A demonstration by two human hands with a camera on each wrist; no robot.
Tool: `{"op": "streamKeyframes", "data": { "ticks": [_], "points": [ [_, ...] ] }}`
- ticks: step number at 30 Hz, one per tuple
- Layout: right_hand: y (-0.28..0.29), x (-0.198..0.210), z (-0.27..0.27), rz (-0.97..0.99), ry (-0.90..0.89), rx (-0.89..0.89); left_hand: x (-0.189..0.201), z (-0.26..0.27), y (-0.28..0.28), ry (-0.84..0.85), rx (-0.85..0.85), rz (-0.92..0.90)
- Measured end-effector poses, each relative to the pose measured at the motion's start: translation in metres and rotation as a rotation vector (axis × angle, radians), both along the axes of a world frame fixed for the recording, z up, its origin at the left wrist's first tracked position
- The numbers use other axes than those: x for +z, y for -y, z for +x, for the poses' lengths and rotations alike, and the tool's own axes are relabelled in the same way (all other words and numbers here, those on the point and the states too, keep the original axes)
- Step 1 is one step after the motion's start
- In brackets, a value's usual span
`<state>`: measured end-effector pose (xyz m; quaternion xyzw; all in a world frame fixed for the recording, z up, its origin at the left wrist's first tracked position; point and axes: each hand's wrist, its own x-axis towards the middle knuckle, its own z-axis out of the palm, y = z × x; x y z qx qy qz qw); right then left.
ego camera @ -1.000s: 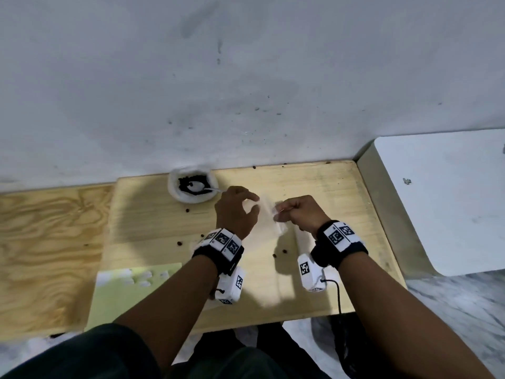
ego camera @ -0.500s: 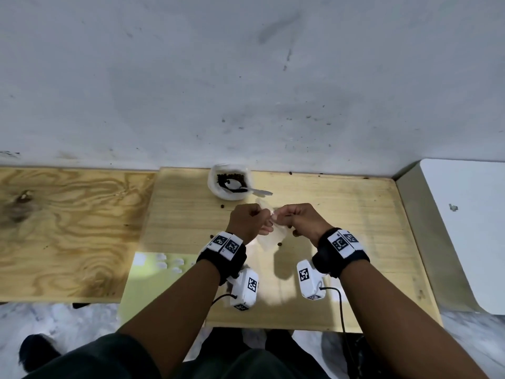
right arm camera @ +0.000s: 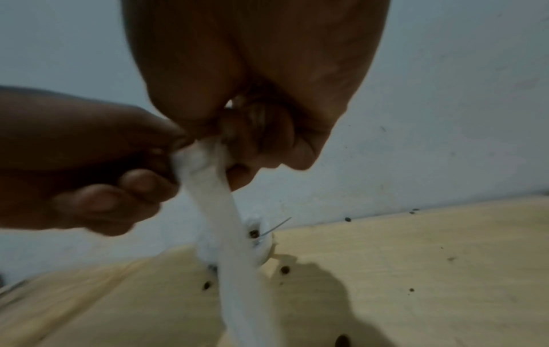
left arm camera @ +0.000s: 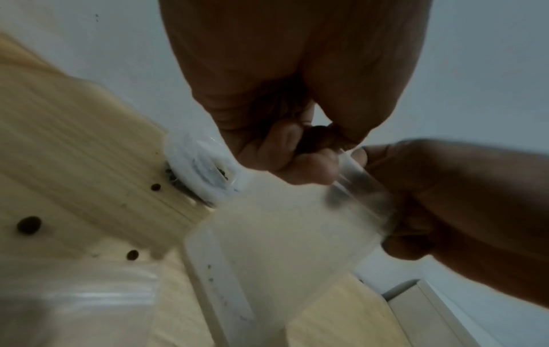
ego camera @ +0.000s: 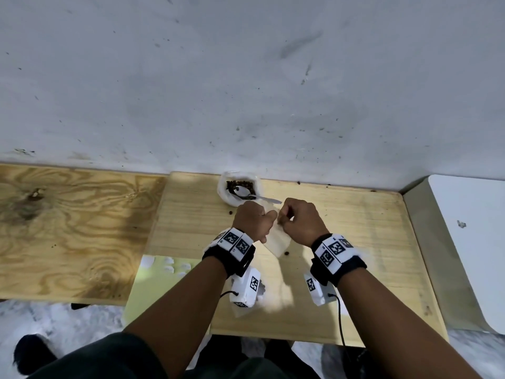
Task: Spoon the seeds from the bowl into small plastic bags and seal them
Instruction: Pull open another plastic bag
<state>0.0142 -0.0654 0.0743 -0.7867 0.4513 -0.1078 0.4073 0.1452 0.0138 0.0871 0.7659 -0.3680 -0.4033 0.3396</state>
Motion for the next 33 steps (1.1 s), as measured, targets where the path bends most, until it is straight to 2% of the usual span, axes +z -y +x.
{"op": "streamKeyframes", "data": {
  "ticks": [2,4,8,10,12,15,20,25,30,33],
  "points": [
    [0.007,0.002,-0.004,0.007,0.012,-0.067,-0.001,-0.001,0.0,-0.041,-0.01,-0.016],
    [0.013,0.007,-0.007,0.056,0.013,-0.043,-0.005,-0.004,-0.001,-0.025,-0.019,-0.048],
    [0.014,0.011,-0.011,0.07,0.067,0.022,-0.018,-0.007,-0.006,0.154,0.013,-0.193],
    [0.012,0.011,-0.011,0.098,0.1,0.012,-0.023,-0.007,-0.008,0.27,-0.071,-0.204],
    [0.011,0.012,-0.011,0.174,0.138,0.009,-0.023,-0.008,-0.009,0.357,-0.161,-0.135],
    [0.011,0.01,-0.012,0.257,0.176,0.036,-0.026,-0.007,-0.005,0.406,-0.22,-0.134],
    [0.012,0.014,-0.013,0.279,0.149,0.11,-0.027,-0.002,-0.006,0.467,-0.345,-0.199],
    [0.008,-0.001,-0.011,0.037,0.05,0.098,-0.03,-0.003,-0.012,0.453,-0.363,-0.186],
    [0.009,-0.003,-0.011,0.043,-0.094,0.046,-0.038,-0.005,-0.017,0.292,-0.263,-0.234],
    [0.009,-0.004,-0.013,0.114,-0.097,0.025,-0.038,-0.002,-0.018,0.263,-0.243,-0.253]
  ]
}}
